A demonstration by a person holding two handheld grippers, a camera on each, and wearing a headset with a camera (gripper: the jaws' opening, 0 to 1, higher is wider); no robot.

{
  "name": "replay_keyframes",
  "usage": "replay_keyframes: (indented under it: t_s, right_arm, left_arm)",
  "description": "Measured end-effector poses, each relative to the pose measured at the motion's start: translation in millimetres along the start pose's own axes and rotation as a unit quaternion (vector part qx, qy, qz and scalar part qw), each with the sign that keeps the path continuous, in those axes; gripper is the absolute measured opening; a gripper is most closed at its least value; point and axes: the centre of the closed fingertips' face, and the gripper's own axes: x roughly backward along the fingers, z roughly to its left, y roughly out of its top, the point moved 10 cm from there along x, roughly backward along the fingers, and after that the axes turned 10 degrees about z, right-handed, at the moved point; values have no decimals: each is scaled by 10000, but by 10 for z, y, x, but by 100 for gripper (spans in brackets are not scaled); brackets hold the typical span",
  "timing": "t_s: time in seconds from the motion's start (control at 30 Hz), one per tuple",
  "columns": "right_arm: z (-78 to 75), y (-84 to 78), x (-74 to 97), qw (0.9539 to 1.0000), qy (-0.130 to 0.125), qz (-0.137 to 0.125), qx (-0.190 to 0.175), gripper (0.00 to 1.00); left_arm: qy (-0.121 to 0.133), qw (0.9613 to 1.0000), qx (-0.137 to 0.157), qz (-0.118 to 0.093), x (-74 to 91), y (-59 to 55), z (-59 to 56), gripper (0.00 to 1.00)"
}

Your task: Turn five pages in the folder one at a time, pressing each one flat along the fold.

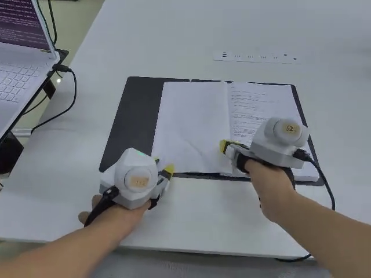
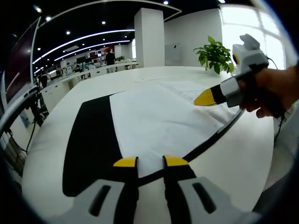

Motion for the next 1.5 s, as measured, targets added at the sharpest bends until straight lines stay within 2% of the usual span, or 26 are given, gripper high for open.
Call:
replay_keyframes:
  t_s: [0.13, 0.23, 0.33, 0.5, 0.67, 1.0, 1.2, 1.3, 1.4, 1.5]
  right_arm:
    - [-116, 207, -110, 9992, -66, -289, 283, 0]
    - [-168, 326, -223, 9987, 26, -397, 323, 0]
    - [-189, 372, -337, 9983, 84, -369, 454, 0]
    - [-213, 378, -470, 9985, 114, -267, 474, 0]
    - [-196, 462, -554, 9973, 107, -437, 580, 0]
    - [-198, 607, -666, 9965, 19, -570, 614, 0]
    - [-247, 745, -786, 9961, -61, -628, 618, 0]
    - [-353, 911, -938, 9959, -145, -658, 603, 0]
    - [-413, 975, -1035, 9953, -189, -691, 648, 0]
    - [-386, 1026, -1042, 9946, -248, -724, 697, 0]
  left_arm:
    - [69, 9999, 37, -78, 0, -23, -16, 19]
    - [77, 9998, 55, -153, 0, -41, -12, 19]
    - [73, 9999, -19, -148, -7, -37, -7, 19]
    - [72, 9998, -9, -165, -26, -48, 1, 19]
    - [70, 9998, -11, -179, -35, -55, 7, 19]
    - [72, 9998, -5, -200, -33, -60, 7, 19]
    - [73, 9997, -6, -215, -26, -59, 3, 19]
    - [72, 9997, -2, -224, -24, -58, 1, 19]
    - [72, 9997, -5, -230, -21, -56, -1, 19]
    - [71, 9997, -5, -236, -22, -56, -1, 19]
